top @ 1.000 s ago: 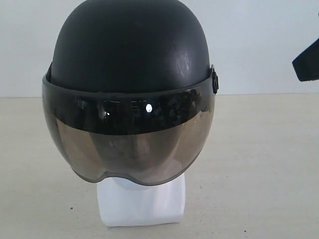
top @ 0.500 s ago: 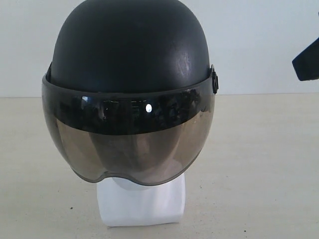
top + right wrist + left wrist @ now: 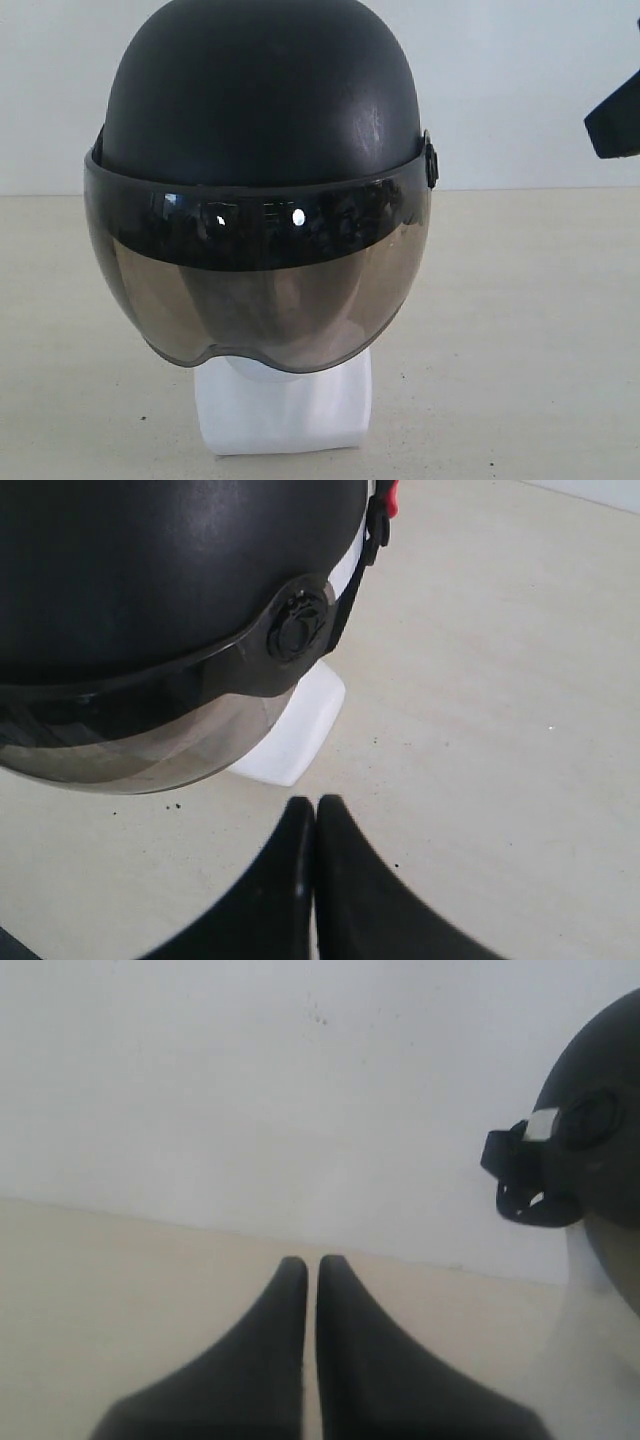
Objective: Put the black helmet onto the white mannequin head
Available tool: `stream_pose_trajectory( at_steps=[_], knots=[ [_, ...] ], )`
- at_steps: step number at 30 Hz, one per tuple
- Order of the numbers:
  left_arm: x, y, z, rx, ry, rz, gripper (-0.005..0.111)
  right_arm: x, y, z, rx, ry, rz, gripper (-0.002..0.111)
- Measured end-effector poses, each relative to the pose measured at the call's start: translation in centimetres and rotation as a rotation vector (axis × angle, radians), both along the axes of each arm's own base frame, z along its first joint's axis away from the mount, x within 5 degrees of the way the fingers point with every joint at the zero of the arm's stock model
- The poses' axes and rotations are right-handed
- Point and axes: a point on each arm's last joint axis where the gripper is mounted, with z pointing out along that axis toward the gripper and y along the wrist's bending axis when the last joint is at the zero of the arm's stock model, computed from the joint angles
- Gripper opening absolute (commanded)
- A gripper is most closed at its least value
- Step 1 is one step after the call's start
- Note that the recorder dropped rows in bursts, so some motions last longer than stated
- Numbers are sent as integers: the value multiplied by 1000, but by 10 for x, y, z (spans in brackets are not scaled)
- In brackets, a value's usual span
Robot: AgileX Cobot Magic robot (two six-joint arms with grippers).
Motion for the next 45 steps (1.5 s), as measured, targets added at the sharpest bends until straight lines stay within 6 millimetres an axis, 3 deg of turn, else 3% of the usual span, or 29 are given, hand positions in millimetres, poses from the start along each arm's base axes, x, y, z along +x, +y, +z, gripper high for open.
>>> stream_pose_trajectory(
  at_steps=[11, 45],
  knots=[
    [-1, 7, -22, 22, 231, 93, 4, 0, 0, 0, 0, 0, 0, 0],
    [-2, 7, -23, 36, 247, 90, 4, 0, 0, 0, 0, 0, 0, 0]
  ],
)
